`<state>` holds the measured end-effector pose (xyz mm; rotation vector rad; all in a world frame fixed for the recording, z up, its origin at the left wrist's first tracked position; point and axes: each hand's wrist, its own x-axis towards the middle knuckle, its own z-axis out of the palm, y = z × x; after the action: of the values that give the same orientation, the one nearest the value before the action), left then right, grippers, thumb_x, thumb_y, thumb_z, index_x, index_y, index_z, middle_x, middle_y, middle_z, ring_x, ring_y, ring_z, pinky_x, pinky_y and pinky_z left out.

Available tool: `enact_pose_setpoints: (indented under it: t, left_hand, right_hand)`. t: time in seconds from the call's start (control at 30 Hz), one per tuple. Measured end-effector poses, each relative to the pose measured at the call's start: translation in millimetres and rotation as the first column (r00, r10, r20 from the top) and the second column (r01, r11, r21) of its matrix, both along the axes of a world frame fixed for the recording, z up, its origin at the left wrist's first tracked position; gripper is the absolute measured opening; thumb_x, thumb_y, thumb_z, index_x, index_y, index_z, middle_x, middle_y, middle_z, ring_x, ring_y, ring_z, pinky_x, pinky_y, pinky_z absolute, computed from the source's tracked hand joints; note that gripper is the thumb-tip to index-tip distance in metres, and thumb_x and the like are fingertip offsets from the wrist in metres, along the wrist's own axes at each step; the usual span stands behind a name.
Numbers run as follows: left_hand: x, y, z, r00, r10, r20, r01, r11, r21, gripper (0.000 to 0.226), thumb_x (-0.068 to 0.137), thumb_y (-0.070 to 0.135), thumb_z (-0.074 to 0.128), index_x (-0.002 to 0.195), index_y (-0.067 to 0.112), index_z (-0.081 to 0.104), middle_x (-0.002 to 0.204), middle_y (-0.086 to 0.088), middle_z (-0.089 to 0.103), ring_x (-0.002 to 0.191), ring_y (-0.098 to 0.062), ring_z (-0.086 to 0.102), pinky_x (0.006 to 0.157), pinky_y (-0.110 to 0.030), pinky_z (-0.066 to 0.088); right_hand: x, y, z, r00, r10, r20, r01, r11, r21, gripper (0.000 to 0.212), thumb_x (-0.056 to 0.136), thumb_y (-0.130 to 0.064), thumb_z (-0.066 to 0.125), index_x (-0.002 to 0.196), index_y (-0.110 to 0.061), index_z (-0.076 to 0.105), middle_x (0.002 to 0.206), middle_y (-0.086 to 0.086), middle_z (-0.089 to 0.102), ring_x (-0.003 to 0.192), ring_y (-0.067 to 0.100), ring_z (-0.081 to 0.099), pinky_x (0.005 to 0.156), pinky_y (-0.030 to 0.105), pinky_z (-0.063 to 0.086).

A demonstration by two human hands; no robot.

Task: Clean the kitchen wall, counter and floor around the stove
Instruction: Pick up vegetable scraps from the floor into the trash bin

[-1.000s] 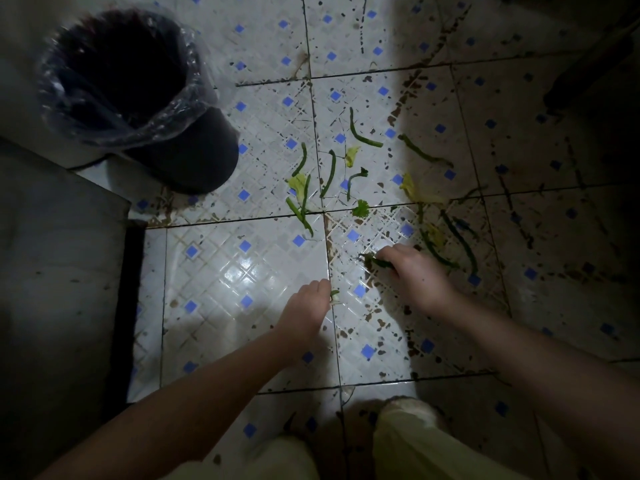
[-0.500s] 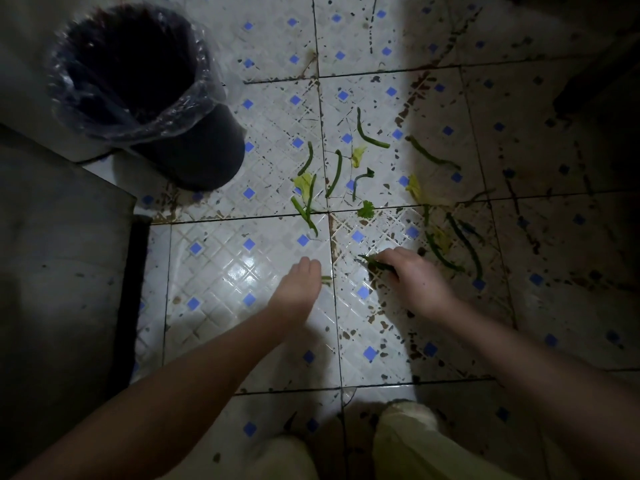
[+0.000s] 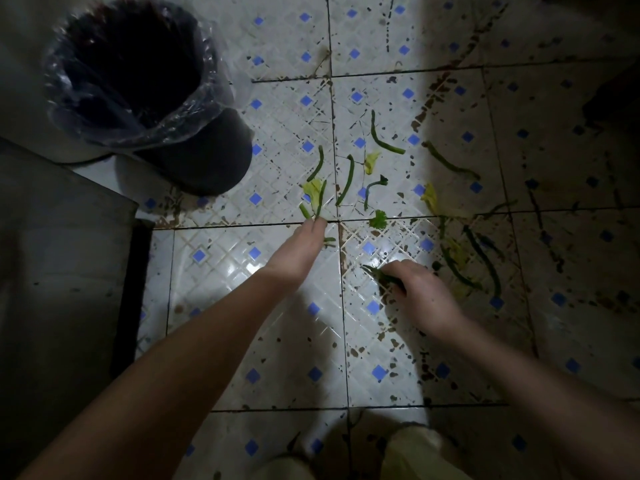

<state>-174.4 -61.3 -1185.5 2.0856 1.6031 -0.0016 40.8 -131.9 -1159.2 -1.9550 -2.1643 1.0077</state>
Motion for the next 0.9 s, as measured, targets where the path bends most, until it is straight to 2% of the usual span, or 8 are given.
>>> enact_pose_setpoints:
  t: [0.17,0.33,0.4,0.47,0.57,0.63,0.8,0.9]
  left_hand:
    - [0,6,-12,0.999,-0.027,-0.031,0.027,0.999,-0.026,0.045,0.098,0.008,0.047,0.140,0.009,0.032,0.136,-0.014,0.036,0.121,-0.028,0.045,0.098,-0.036,0.041]
    - [-4,11,-28,0.972,-0.202,-0.118,0.204,0.979,0.003,0.023,0.099,0.013,0.046,0.120,0.006,0.044,0.117,-0.010,0.043,0.108,-0.030,0.051,0.089,-0.038,0.045]
    - [-6,9,-25,0.964,-0.240,-0.112,0.243,0.970,0.015,0.029,0.099,0.025,0.037,0.118,0.005,0.045,0.111,-0.007,0.050,0.112,-0.036,0.049,0.093,-0.044,0.043]
    - [-3,8,-20,0.967,-0.231,-0.106,0.233,0.972,0.008,0.039,0.098,0.033,0.032,0.122,0.005,0.046,0.124,-0.016,0.051,0.117,-0.037,0.047,0.097,-0.048,0.040]
    - [1,6,-11,0.966,-0.212,-0.147,0.204,0.976,-0.070,0.026,0.096,0.009,0.044,0.122,0.006,0.042,0.130,-0.021,0.041,0.116,-0.033,0.047,0.094,-0.039,0.043]
    - [1,4,-7,0.968,-0.186,-0.169,0.180,0.982,-0.051,0.030,0.092,-0.006,0.045,0.118,0.007,0.041,0.128,-0.019,0.038,0.113,-0.030,0.047,0.091,-0.035,0.045]
    - [-6,-8,6,0.972,-0.144,-0.184,0.149,0.989,0.014,0.033,0.088,-0.010,0.045,0.115,0.008,0.041,0.121,-0.015,0.039,0.104,-0.026,0.047,0.078,-0.031,0.045]
    - [-12,-13,18,0.975,-0.132,-0.177,0.140,0.990,0.035,0.047,0.080,-0.017,0.051,0.118,0.008,0.041,0.121,-0.013,0.039,0.104,-0.025,0.047,0.075,-0.028,0.043]
  right_hand:
    - [-1,4,-3,1.000,0.002,0.013,-0.002,0.999,-0.037,0.034,0.093,-0.007,0.047,0.124,-0.020,0.054,0.110,0.000,0.060,0.099,0.017,0.054,0.083,0.038,0.049]
    - [-3,6,-3,1.000,-0.016,0.006,0.017,0.998,-0.057,0.032,0.094,-0.009,0.046,0.123,-0.020,0.055,0.109,-0.001,0.060,0.097,0.017,0.055,0.083,0.036,0.048]
    - [-4,7,-2,1.000,-0.014,-0.006,0.014,0.999,-0.049,0.030,0.094,-0.010,0.047,0.121,-0.020,0.056,0.107,-0.001,0.060,0.095,0.017,0.055,0.081,0.035,0.048]
    - [-4,8,0,1.000,-0.013,-0.010,0.013,0.999,-0.044,0.030,0.094,-0.010,0.048,0.121,-0.020,0.057,0.107,-0.001,0.061,0.096,0.017,0.055,0.080,0.035,0.049]
    - [-4,10,4,1.000,-0.018,-0.014,0.018,0.999,-0.035,0.031,0.093,-0.008,0.048,0.121,-0.020,0.056,0.111,0.001,0.060,0.100,0.018,0.055,0.083,0.039,0.049]
    - [-3,10,7,1.000,-0.014,-0.005,0.014,0.999,-0.031,0.031,0.093,-0.009,0.048,0.122,-0.020,0.056,0.113,0.001,0.059,0.102,0.019,0.054,0.084,0.039,0.049]
    - [0,7,13,0.999,0.000,0.035,0.000,1.000,-0.015,0.034,0.093,-0.008,0.049,0.124,-0.020,0.054,0.116,0.001,0.058,0.104,0.019,0.053,0.080,0.035,0.047]
    - [1,7,17,0.999,0.012,0.047,-0.012,1.000,0.003,0.034,0.093,-0.007,0.048,0.124,-0.020,0.053,0.116,0.000,0.058,0.104,0.018,0.053,0.080,0.034,0.047]
